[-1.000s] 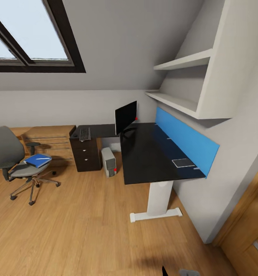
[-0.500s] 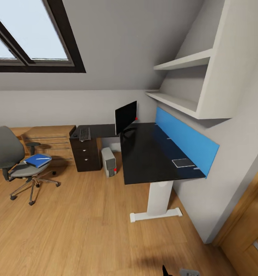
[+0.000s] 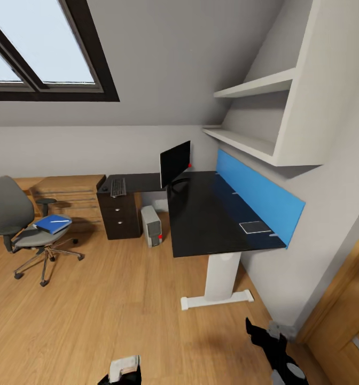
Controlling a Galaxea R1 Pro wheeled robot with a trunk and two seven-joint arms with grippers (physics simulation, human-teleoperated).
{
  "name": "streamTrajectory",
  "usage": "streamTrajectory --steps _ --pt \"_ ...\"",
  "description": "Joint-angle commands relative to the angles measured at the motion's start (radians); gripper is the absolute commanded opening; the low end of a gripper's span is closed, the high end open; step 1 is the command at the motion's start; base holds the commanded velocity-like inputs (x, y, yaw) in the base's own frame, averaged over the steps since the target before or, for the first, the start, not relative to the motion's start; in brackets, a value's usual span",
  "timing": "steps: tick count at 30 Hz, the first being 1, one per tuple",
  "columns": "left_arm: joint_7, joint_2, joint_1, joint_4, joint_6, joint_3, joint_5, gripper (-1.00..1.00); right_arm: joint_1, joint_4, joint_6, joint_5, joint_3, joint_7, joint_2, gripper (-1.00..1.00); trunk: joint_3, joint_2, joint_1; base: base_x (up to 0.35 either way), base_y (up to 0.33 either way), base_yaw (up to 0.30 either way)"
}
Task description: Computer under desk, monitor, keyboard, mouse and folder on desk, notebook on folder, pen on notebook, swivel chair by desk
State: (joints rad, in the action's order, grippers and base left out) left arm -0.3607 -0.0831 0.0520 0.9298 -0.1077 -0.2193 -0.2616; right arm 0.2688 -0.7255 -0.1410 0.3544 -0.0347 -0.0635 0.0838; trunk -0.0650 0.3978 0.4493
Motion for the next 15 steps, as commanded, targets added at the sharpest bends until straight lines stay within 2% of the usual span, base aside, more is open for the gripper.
streamTrajectory --steps 1,2,3,5,6,7,8,11,13,15 --pt "-0.008 0.001 0.002 0.031 -0.040 -0.002 -0.007 1.00 0.004 -0.027 0.033 0.007 -0.003 -0.028 0.004 1.00 -0.002 0.002 0.001 0.000 0.000 0.000" --pt "-0.010 0.001 0.012 0.089 -0.122 0.000 -0.008 1.00 0.020 -0.066 0.096 0.007 -0.002 -0.075 0.010 1.00 -0.002 0.002 0.001 0.000 0.000 0.000" --pt "-0.012 0.000 0.047 0.166 -0.262 0.003 -0.011 1.00 0.076 -0.096 0.173 0.008 -0.002 -0.143 0.014 1.00 -0.002 0.002 0.001 0.000 0.000 0.000" --pt "-0.014 -0.002 0.074 0.197 -0.336 0.004 -0.012 1.00 0.118 -0.100 0.209 0.009 -0.001 -0.173 0.016 1.00 -0.002 0.002 0.001 0.000 0.000 0.000" --pt "-0.015 -0.006 0.104 0.217 -0.390 0.006 -0.017 1.00 0.160 -0.088 0.237 0.009 -0.001 -0.193 0.018 1.00 -0.002 0.002 0.001 0.000 0.000 0.000" --pt "-0.015 -0.011 0.119 0.224 -0.410 0.006 -0.021 1.00 0.180 -0.078 0.248 0.010 -0.001 -0.200 0.018 1.00 -0.002 0.002 0.001 0.000 0.000 0.000" --pt "-0.017 -0.047 0.193 0.241 -0.466 0.010 -0.050 1.00 0.280 -0.006 0.277 0.013 -0.001 -0.220 0.020 1.00 -0.002 0.002 0.001 0.000 0.000 0.000" --pt "-0.020 -0.061 0.234 0.237 -0.483 0.013 -0.068 1.00 0.345 0.026 0.297 0.016 -0.001 -0.226 0.020 1.00 -0.002 0.002 0.001 0.000 0.000 0.000" --pt "-0.020 -0.067 0.254 0.235 -0.491 0.030 -0.135 1.00 0.379 0.036 0.352 0.018 -0.007 -0.226 0.019 1.00 -0.002 0.002 0.001 0.000 0.000 0.000" --pt "-0.020 -0.064 0.259 0.231 -0.490 0.036 -0.178 1.00 0.387 0.035 0.374 0.016 -0.010 -0.223 0.018 1.00 -0.002 0.002 0.001 0.000 0.000 0.000"
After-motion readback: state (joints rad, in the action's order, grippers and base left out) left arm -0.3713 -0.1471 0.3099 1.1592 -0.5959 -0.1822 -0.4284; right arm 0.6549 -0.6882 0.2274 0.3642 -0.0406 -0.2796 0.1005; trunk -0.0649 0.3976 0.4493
